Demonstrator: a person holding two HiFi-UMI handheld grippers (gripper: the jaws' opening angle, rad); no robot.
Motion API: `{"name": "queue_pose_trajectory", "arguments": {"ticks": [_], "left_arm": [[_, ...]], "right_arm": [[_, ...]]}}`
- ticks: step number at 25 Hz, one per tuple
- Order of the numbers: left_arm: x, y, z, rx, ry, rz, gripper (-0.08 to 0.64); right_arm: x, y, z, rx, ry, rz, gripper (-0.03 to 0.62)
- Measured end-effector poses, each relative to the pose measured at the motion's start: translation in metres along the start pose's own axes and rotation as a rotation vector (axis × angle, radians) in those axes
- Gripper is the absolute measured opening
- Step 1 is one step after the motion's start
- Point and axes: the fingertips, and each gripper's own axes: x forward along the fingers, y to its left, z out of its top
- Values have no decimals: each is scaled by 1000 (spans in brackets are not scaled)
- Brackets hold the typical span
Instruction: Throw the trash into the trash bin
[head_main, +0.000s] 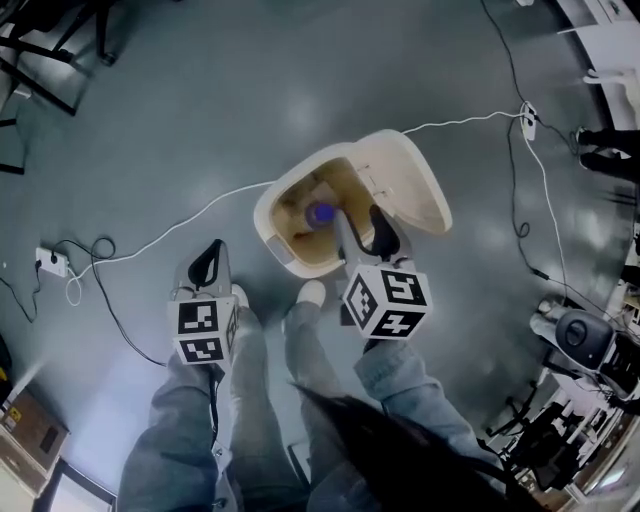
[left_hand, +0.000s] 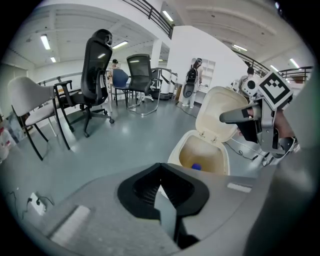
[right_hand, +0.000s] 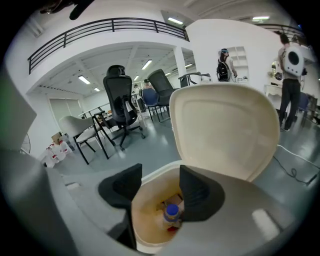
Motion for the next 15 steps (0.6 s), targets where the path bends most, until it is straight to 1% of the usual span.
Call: {"name": "queue_pose_trajectory", "arguments": {"ticks": [6,15], "left_arm": [[7,-9,2,20,12,-16,8],[12,-17,2,25,20,-29,8]], "right_arm": [[-2,-13,-4,32,10,-23,238],[-7,-24,-8,47,20,-40,238]]}}
